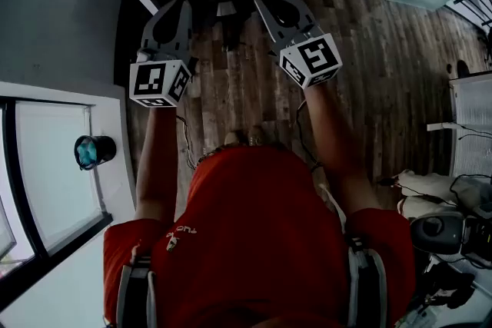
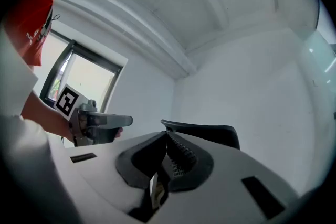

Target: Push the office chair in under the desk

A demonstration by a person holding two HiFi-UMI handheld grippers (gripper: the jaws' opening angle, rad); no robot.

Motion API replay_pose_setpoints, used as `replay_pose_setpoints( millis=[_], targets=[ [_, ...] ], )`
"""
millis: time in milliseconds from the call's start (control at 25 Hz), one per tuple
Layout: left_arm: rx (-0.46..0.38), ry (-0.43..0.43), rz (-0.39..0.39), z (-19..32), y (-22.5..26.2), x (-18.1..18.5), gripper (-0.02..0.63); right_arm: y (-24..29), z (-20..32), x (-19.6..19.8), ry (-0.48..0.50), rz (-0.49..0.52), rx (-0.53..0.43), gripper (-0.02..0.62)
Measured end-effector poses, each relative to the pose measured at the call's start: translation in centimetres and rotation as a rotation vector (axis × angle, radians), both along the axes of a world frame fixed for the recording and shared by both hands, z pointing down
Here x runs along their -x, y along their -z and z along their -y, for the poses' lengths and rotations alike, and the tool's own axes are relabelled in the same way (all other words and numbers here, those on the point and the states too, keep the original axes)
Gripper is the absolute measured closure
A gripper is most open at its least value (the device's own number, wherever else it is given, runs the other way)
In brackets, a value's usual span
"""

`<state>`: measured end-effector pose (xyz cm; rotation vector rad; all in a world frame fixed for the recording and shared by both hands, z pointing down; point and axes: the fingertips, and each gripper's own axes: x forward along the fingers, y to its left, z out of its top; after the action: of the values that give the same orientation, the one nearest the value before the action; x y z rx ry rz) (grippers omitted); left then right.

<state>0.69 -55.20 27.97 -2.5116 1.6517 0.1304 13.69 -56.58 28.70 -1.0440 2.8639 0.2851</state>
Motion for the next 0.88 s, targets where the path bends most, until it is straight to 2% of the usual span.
replay_pose_setpoints(
  millis=[120,280,440,880],
  targets=[
    [0.003,-0.013,-0.021,-0.6,-0.3,-0.4,0.595,-0.5,-1.0,0.4,0.017,0.053,0.013,0.569],
    [0.014,-0.035,0.019,-1.2,-1.3,-1.6,0.597,-1.2,-1.7,0.7,0.026,0.073,0.023,0.569],
    [0.023,-0.047,0.022,-1.8,-1.6,-2.1,0.597,-1.1,-1.9,0.6,0.023,0.098,0.030,0.571],
    [0.032,-0.064,0.021,-1.9,-2.0,-2.4,0.597,-1.4,-2.0,1.0,0.037,0.095,0.034,0.571]
  ],
)
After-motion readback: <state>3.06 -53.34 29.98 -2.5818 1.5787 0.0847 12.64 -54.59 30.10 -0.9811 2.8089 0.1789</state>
